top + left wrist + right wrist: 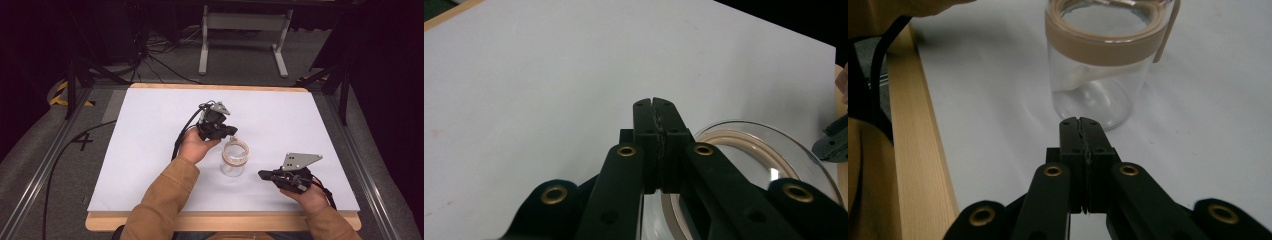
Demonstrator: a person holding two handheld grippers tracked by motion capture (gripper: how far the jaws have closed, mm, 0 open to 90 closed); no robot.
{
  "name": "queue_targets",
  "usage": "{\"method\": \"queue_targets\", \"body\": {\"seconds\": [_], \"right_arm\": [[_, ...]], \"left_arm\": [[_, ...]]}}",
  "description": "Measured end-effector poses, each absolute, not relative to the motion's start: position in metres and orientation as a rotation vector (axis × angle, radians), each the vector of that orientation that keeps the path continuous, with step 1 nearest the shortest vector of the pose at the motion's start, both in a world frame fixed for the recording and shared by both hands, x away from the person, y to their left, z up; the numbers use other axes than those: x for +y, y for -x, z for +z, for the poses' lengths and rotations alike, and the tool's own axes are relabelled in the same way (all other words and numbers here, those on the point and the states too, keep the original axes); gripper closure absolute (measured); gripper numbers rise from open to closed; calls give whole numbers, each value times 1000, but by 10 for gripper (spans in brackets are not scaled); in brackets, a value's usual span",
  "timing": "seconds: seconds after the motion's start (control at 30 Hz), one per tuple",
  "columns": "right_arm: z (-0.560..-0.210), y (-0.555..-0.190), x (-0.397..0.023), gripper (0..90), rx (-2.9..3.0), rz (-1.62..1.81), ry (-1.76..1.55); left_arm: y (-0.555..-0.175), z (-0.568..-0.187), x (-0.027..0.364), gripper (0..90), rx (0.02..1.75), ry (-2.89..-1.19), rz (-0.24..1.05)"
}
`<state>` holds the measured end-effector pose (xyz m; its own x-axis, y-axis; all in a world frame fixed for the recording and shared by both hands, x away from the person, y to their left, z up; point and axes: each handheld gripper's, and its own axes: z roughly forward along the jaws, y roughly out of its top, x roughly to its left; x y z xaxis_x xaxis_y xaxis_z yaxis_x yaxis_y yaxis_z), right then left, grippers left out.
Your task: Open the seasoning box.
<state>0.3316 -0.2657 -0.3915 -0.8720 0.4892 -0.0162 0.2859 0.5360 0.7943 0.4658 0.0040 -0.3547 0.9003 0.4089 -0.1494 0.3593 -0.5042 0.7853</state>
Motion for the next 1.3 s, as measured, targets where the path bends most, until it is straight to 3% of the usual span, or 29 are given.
{"method": "queue_targets", "body": {"seconds": [0.57, 1.3], "right_arm": [[-383, -336, -235, 899, 2469, 1326, -718], [-385, -341, -230, 899, 2455, 1368, -751]], "left_arm": [[-468, -356, 5, 896, 550, -2135, 41], [-470, -358, 5, 897, 561, -2129, 39]]}}
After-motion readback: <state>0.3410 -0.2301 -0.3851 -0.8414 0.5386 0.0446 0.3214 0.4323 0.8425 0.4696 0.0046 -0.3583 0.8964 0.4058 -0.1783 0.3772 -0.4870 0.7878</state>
